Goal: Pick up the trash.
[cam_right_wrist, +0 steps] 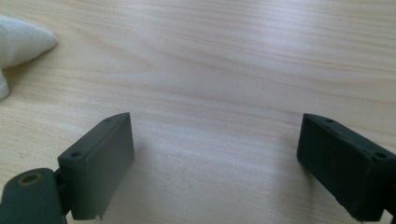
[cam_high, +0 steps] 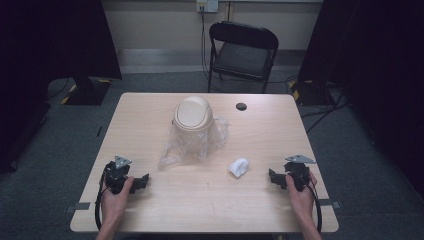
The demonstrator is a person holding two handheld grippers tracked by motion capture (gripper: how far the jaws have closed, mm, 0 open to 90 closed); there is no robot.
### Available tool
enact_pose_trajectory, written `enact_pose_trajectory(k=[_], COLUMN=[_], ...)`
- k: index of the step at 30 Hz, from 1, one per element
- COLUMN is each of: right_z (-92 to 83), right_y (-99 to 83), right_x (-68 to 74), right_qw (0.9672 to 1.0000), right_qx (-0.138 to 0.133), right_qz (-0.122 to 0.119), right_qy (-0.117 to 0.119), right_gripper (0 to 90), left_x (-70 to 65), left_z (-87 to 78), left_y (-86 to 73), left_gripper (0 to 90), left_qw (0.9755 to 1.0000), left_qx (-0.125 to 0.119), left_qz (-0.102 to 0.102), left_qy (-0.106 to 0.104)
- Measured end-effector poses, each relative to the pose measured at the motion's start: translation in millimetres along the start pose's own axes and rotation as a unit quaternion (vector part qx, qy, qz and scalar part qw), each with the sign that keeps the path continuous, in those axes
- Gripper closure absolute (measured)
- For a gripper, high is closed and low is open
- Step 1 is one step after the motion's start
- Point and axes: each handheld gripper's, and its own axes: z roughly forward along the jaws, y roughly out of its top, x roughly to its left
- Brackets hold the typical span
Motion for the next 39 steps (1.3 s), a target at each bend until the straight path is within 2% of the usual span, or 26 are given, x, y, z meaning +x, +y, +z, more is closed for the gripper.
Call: enact_pose_trajectory(k=[5, 11, 14, 16, 17, 20, 22, 24, 27, 31, 35, 39], right_z=[-0.1, 0.0, 0.0, 0.0, 0.0, 0.0, 0.0, 0.0, 0.0, 0.0, 0.0, 0.0], right_y=[0.0, 0.0, 0.0, 0.0, 0.0, 0.0, 0.0, 0.0, 0.0, 0.0, 0.0, 0.0], right_x=[0.0, 0.0, 0.0, 0.0, 0.1, 0.1, 0.0, 0.0, 0.0, 0.0, 0.0, 0.0], right_qw=[1.0000, 1.0000, 1.0000, 1.0000, 1.0000, 1.0000, 1.0000, 1.0000, 1.0000, 1.0000, 1.0000, 1.0000], right_qx=[0.000, 0.000, 0.000, 0.000, 0.000, 0.000, 0.000, 0.000, 0.000, 0.000, 0.000, 0.000], right_qz=[0.000, 0.000, 0.000, 0.000, 0.000, 0.000, 0.000, 0.000, 0.000, 0.000, 0.000, 0.000], right_qy=[0.000, 0.000, 0.000, 0.000, 0.000, 0.000, 0.000, 0.000, 0.000, 0.000, 0.000, 0.000], right_gripper=[10.3, 10.3, 10.3, 10.3, 10.3, 10.3, 10.3, 10.3, 10.3, 10.3, 10.3, 10.3], left_x=[2.1, 2.2, 2.7, 2.9, 3.7, 4.2, 3.2, 1.5, -1.5, -7.7, -12.2, -19.1], left_z=[-0.1, -2.3, -5.9, -8.0, -9.5, -13.8, -18.0, -21.0, -25.3, -29.0, -31.9, -31.4], left_y=[0.1, -1.5, -2.5, -3.6, -3.4, -2.7, -1.2, 0.7, 4.1, 9.9, 20.7, 29.6], left_gripper=[0.0, 1.6, 6.2, 15.8, 17.5, 16.3, 16.1, 16.2, 16.4, 18.0, 22.2, 22.7], left_qw=[1.0000, 1.0000, 1.0000, 1.0000, 1.0000, 0.9999, 0.9996, 0.9993, 0.9980, 0.9972, 0.9943, 0.9922], left_qx=[0.000, -0.001, -0.003, -0.009, -0.007, -0.015, -0.016, -0.021, -0.037, -0.053, -0.070, -0.079], left_qz=[0.008, 0.008, 0.004, 0.001, 0.002, -0.001, 0.011, 0.023, 0.022, 0.016, 0.011, 0.013], left_qy=[-0.005, -0.004, -0.001, -0.001, 0.001, -0.007, -0.020, -0.020, -0.047, -0.050, -0.079, -0.096])
